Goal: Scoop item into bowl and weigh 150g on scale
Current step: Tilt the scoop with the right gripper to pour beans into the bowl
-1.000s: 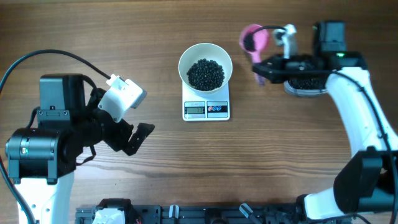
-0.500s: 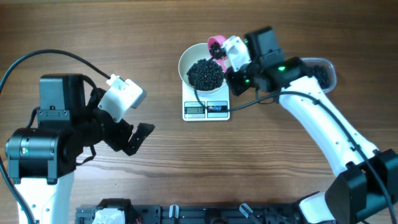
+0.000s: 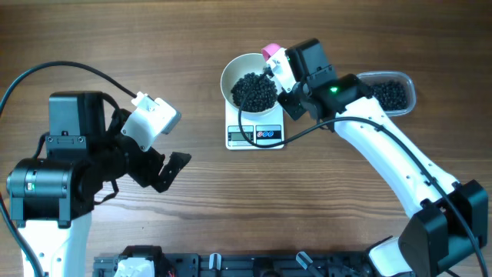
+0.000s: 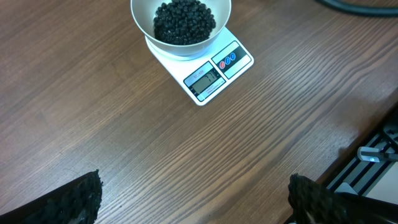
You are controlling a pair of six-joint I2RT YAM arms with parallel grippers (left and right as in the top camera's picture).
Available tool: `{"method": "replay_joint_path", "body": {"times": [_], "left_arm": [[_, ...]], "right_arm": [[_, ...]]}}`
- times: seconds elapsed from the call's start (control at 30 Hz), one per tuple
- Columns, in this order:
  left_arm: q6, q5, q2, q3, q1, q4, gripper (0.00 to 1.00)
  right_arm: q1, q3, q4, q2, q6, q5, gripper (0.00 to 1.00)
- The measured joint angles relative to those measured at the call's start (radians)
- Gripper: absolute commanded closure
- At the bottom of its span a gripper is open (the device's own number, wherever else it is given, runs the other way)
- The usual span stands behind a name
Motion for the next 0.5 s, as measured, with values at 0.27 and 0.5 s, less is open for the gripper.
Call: {"method": "replay_joint_path", "body": {"times": [0.27,0.5], "left_arm": [[0.000,0.000,0.000,0.000,0.000,0.000,0.00],[0.000,0.000,0.000,0.000,0.000,0.000,0.00]], "right_arm": [[0.048,0.000,0.002,0.001,-0.042,0.089,0.96],[0.051,0.000,0.007,0.001,-0.042,0.107,0.96]]}}
